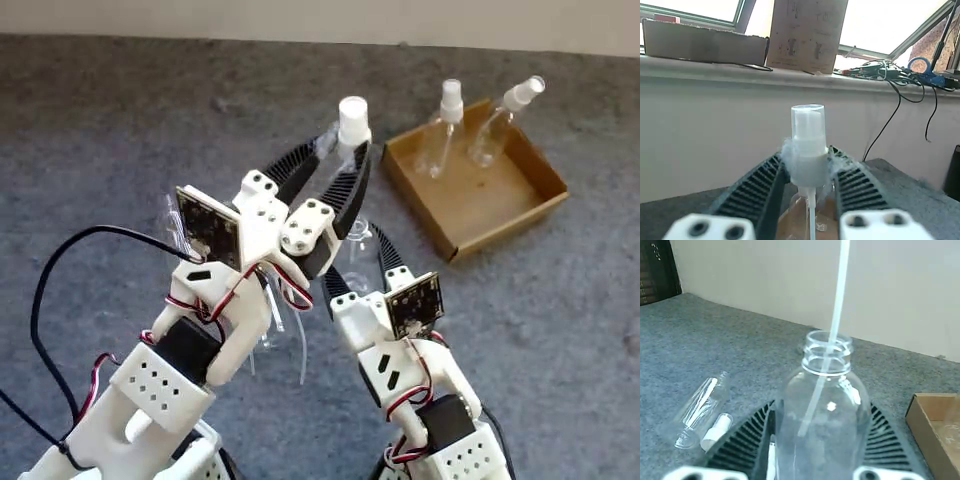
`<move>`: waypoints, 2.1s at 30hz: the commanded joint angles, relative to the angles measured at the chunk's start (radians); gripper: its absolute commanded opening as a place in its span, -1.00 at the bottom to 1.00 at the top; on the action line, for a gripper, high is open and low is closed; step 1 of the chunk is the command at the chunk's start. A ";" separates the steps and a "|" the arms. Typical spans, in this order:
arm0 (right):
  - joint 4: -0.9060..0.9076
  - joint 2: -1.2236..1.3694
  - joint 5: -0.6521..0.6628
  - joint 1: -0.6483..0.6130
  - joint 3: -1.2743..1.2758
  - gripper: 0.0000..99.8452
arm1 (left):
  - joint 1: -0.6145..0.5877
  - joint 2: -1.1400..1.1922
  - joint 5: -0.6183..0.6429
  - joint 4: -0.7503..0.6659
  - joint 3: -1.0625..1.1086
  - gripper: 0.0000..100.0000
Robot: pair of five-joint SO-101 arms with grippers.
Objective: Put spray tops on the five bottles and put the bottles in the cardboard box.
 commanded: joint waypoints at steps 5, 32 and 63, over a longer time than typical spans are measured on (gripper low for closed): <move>-0.021 -0.012 0.008 -0.007 0.107 -0.65 | -0.007 -0.024 -0.002 -0.017 0.059 -0.99; -0.021 -0.012 0.008 -0.007 0.107 -0.65 | 0.081 -0.252 -0.008 0.247 0.255 -0.99; -0.021 -0.012 0.008 -0.005 0.107 -0.65 | 0.081 -0.255 -0.006 0.255 0.248 -0.87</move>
